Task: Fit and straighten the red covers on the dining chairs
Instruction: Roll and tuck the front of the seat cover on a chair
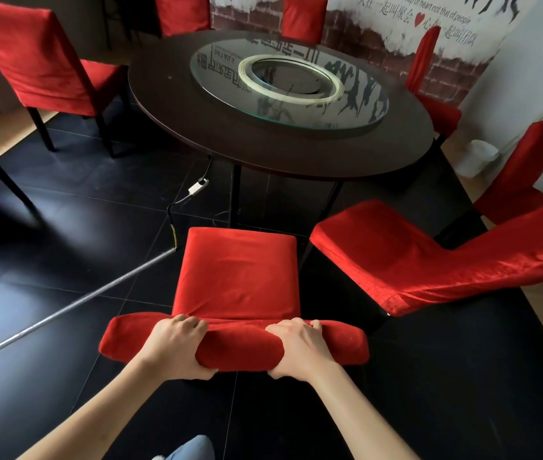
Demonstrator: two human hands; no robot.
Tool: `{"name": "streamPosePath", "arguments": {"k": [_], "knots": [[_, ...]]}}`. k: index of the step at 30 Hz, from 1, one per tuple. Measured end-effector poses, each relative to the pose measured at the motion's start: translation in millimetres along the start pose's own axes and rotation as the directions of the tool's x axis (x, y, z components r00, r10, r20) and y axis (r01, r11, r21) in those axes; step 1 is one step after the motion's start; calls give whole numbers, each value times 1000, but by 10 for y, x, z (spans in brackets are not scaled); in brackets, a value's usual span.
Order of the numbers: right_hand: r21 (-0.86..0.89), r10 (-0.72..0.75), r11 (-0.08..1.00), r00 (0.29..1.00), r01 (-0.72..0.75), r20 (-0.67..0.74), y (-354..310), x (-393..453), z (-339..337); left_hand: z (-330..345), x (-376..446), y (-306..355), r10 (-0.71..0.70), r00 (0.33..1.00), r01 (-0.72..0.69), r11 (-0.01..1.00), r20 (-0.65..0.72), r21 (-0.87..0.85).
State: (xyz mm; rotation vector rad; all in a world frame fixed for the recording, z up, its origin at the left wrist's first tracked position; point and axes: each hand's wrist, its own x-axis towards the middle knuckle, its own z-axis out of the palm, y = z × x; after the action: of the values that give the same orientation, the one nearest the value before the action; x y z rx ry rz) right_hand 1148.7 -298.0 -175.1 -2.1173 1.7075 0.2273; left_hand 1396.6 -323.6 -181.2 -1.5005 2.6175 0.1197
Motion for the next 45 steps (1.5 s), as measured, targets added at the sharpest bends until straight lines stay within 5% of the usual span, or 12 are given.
{"name": "streamPosePath", "arguments": {"k": [35,45], "knots": [[-26,109,994,991,-111,-74,51,433,-227,6,490,-223,-30,999,30,999,-21,-20],[51,177,984,982,-173,-72,18,268,-277,-10,334,-190,-198,978,161,924,-73,-348]]}}
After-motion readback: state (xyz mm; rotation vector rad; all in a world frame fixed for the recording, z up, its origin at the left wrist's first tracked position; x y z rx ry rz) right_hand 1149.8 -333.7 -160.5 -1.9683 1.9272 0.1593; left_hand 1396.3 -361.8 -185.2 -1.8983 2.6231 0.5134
